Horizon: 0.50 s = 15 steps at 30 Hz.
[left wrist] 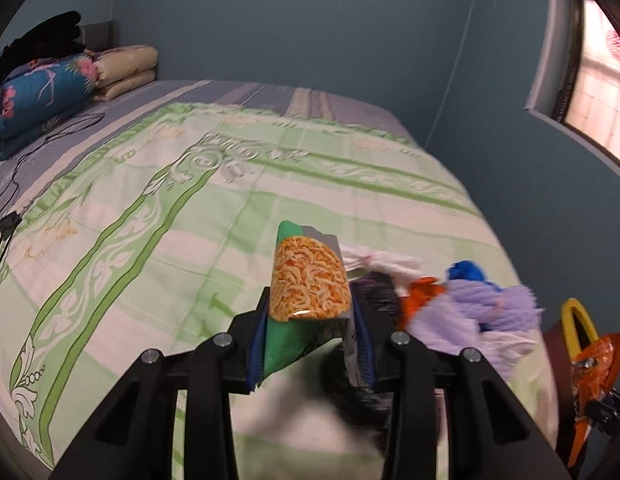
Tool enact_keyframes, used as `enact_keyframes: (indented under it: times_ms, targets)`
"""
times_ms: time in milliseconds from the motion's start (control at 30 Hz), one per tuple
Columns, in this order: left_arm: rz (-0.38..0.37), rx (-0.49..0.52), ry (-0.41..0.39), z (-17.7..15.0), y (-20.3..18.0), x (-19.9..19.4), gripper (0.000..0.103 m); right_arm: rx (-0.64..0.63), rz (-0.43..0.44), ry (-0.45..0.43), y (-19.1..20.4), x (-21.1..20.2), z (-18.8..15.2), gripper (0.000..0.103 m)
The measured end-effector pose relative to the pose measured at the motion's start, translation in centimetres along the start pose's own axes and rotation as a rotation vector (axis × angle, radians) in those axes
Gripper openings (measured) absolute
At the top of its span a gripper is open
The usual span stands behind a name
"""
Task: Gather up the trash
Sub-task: 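Carry both items to the yellow bin and open both tools to drop them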
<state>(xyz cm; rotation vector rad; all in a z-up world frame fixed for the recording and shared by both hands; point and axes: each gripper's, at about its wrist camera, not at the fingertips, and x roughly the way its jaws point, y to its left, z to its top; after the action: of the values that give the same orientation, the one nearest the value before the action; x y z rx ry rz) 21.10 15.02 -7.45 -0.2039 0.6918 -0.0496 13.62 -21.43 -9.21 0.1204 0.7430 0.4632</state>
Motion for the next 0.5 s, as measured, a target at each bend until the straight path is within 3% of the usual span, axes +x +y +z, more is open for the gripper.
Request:
enact_keyframes:
  times_ms: [167,500]
  targets:
    - [-0.093,0.089,-0.04,0.5,-6.0,-2.2,0.034,0.069,-0.032,-0.061,-2.9,-3.1,0.3,0.024]
    - [-0.321,0.282,-0.035,1.2,-20.7,-3.7,0.034,0.214,-0.163,-0.231,-9.6,-11.1,0.9,0.024]
